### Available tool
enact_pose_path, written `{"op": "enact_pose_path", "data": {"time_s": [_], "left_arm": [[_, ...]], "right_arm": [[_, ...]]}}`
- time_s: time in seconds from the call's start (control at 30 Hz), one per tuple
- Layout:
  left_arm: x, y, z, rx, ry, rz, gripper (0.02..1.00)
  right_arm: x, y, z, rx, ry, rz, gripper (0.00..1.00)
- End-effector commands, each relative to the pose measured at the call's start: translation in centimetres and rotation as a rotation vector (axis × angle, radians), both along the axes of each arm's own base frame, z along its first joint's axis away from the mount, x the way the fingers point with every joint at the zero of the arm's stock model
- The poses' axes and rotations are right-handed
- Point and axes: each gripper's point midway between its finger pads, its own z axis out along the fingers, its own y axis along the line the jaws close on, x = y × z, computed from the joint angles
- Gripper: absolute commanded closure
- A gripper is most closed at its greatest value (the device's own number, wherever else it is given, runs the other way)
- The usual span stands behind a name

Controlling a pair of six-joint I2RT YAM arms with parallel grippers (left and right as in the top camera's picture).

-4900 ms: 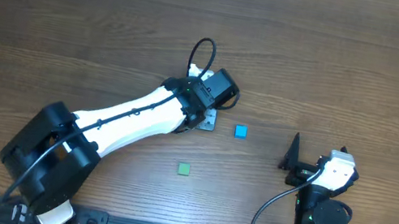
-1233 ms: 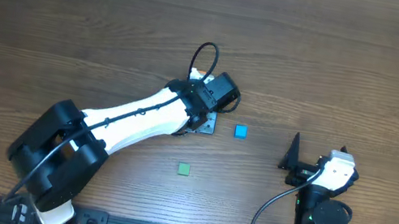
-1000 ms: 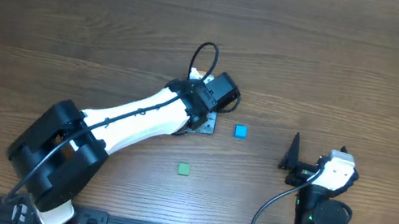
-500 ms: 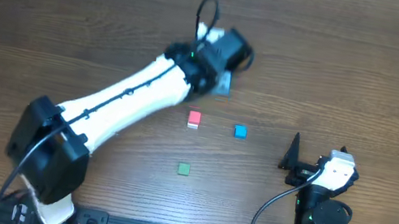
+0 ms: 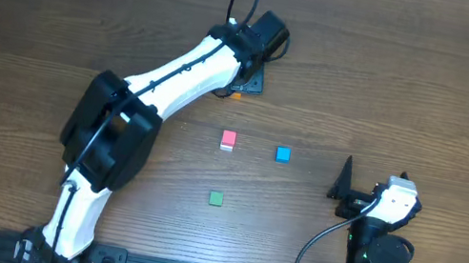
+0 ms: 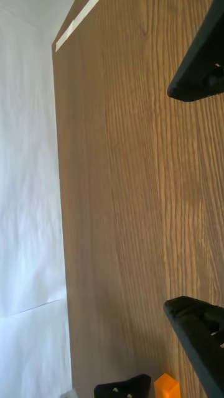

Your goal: Stack Cubes

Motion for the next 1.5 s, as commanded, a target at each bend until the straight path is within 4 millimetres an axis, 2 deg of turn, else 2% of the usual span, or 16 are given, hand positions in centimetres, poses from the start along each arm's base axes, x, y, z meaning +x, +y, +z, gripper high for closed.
{"op": "enact_pose_path", "data": {"time_s": [0.03,0.23,0.57,1.5], "left_arm": [[0.2,-0.6,-1.7,-0.026,0.029,-0.014,0.395],[0.0,-1.2,-3.0,-0.043,0.056,-0.022,0.413],[-0.3,-1.1,-3.1,-0.038,0.069,-0.023,0.43],[-0.8,-0.3,-3.3,-0.02,0.098,-0.01,0.781]], "right_arm": [[0.0,-0.1,-0.3,-0.005,0.003,-0.001,0.007],[0.0,-0.1,-0.3,-0.005,0.003,-0.001,0.007],[0.0,-0.1,-0.3,-0.005,0.003,-0.002,0.007],[0.0,-0.1,-0.3,-0.005,0.003,-0.002,0.009]]}}
